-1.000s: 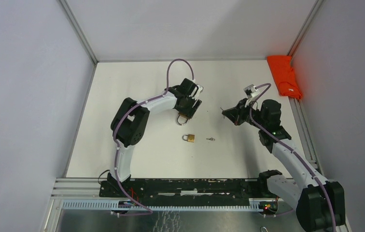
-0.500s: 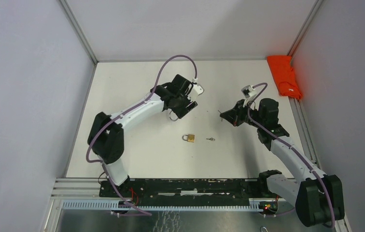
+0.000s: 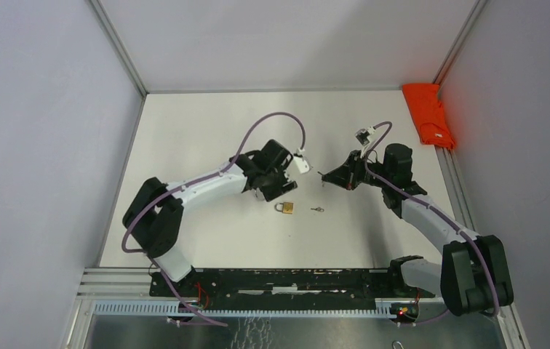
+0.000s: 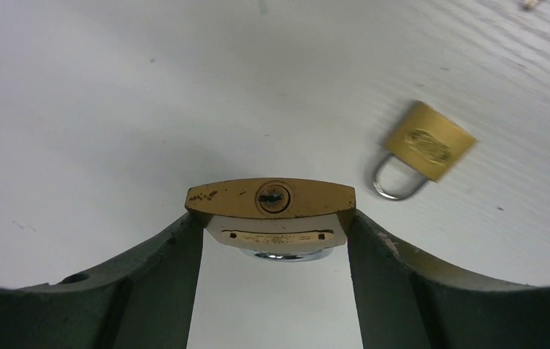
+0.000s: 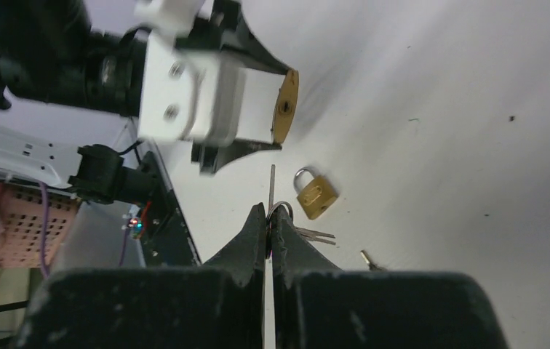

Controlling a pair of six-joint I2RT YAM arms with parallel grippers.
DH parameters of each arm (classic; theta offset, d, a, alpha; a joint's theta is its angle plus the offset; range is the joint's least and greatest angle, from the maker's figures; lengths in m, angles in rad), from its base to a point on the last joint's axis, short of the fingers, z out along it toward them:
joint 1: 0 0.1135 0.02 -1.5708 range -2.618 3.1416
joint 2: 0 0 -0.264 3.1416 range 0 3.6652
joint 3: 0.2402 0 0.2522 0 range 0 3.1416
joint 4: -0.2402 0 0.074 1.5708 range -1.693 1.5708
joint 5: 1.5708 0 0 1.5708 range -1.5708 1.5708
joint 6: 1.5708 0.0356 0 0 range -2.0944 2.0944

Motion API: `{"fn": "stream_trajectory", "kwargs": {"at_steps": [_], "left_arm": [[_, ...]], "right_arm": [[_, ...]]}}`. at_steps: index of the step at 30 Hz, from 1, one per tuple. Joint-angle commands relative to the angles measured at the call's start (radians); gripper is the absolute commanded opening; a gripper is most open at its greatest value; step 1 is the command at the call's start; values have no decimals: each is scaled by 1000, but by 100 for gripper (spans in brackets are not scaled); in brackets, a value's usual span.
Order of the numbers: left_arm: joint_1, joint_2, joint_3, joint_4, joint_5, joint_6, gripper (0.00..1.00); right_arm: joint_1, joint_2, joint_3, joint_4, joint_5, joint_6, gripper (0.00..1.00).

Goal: Unlock with the key

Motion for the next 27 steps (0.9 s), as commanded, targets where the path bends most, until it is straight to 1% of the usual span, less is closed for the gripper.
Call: {"fn": "stream_trajectory", "kwargs": {"at_steps": [1,4,8,12,18,20,23,27], "left_arm": [[-91,-172,-59,192,-64,102,2],[-147,-239,-100,220,-110,129,2],[-223,-335,-144,257,-163,218,2],[-256,-407,-174,288,-182,316,2],[-317,-463,-193,310,-212,399,2],[-361,-479,-218,307,-251,447,2],[-405,-489,-237,299,-314,493,2],[-448,-484,-224,281,-375,533,2]], "right_arm": [[1,27,3,126,-91,103,0],[8,35,11,112,-92,110,0],[27,57,49,41,-81,85,0],[68,70,108,-50,-60,31,0],[171,83,267,-342,57,-130,0],[187,69,291,-385,84,-150,0],[202,53,309,-418,80,-162,0],[237,61,333,-466,104,-192,0]]}}
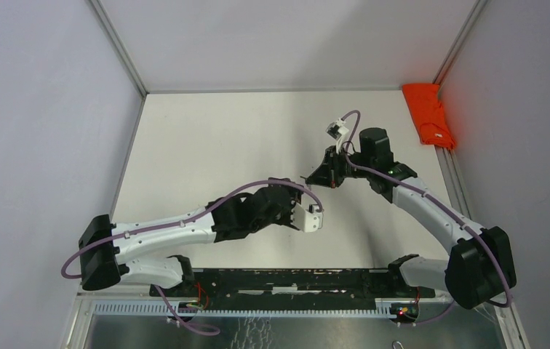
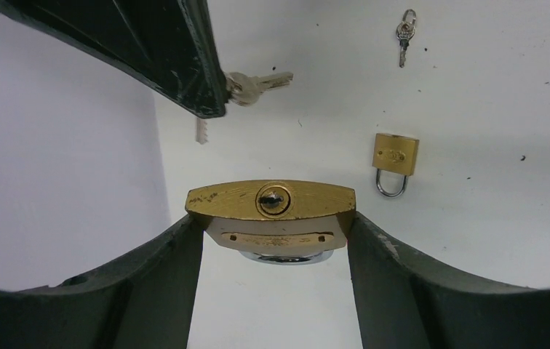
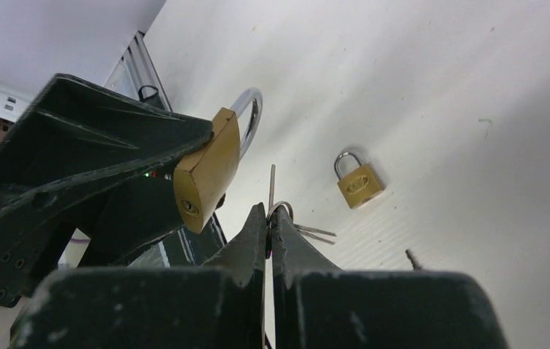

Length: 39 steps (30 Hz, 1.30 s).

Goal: Unlock with the key

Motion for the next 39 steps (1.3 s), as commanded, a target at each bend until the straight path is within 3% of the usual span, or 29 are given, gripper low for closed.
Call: {"fn": "stream_trajectory", "kwargs": {"at_steps": [1,7,15,39], "left_arm": [[-37,-39,38,71,-126,119,2],[-44,-43,29,86,-146,125,2],[-41,-41,39,79,-146,87,2],[-40,-42,86,58,-132,34,2]], "right_arm": [[37,-14,51,-95,49,-61,0],[70,-88,45,-154,113,-59,0],[77,-195,-17,-90,80,20,0],[188,-191,-62,-12,125,81,0]]}}
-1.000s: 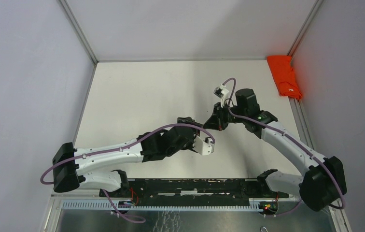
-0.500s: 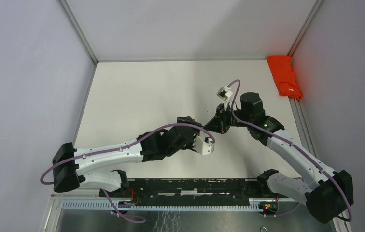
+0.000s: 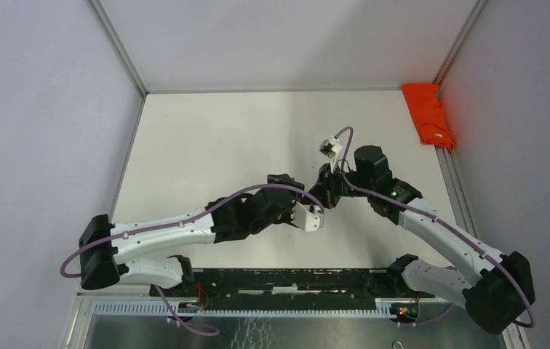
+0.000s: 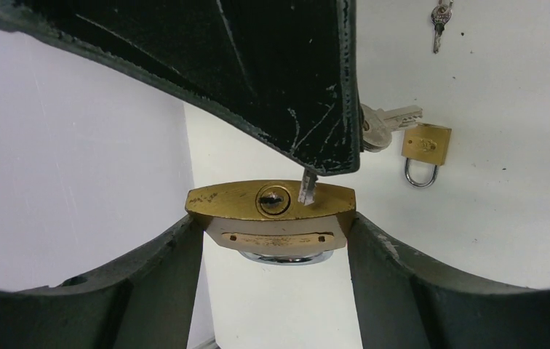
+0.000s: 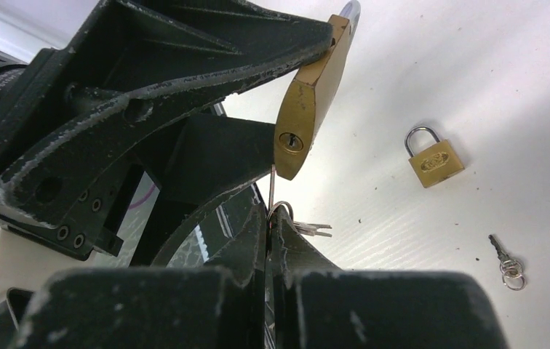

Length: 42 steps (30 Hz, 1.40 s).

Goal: Unlock with the key

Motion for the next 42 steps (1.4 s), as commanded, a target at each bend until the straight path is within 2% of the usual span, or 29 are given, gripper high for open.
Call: {"fn": "stream_trajectory", "kwargs": {"at_steps": [1,24,42], "left_arm": [[-2,-43,68,66,-36,-22,2],[-3,-55,75,30,-42,-39,2],[-3,-50,85,18,-43,-45,2]], "right_arm": [[6,0,18,57,35,11,0],[8,60,98,88,54,3,0],[46,42,56,73,105,-7,0]]}}
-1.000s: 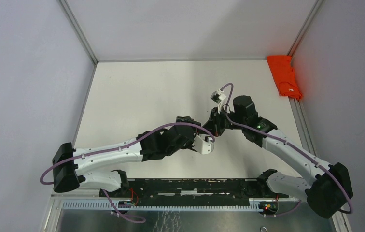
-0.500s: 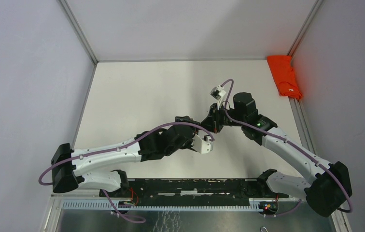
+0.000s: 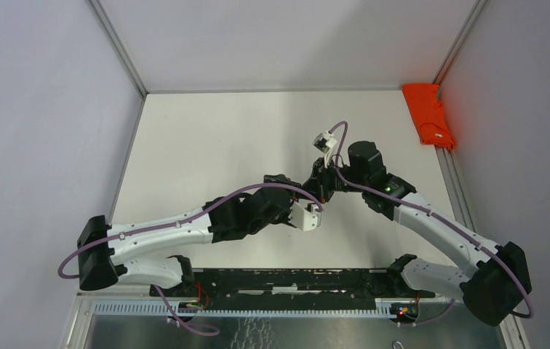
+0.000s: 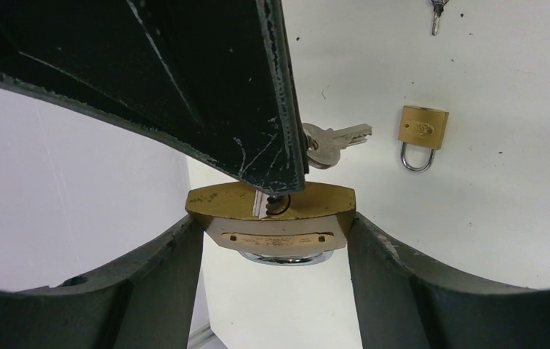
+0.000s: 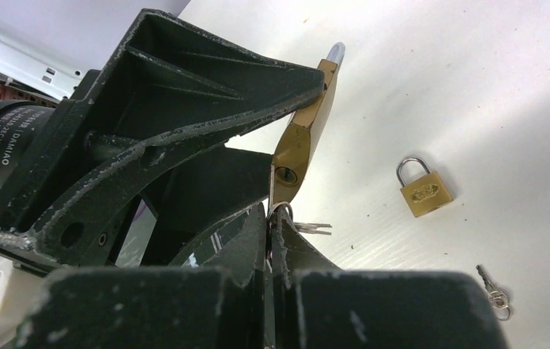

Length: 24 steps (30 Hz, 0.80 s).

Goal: Unlock with the key

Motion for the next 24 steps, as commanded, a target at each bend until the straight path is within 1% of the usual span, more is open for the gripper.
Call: {"fn": "stream_trajectory", "kwargs": {"at_steps": [1,9,24], "left_arm": [[-3,-34,76,74,-28,-19,2],[-2,-42,70,73,-28,-22,2],[-2,-35,72,74,-29,-22,2]], "right_arm": [[5,-14,3,23,51,-10,0],[4,-9,14,-2,82,-32,0],[6,6,-3,21,50,-18,0]]}}
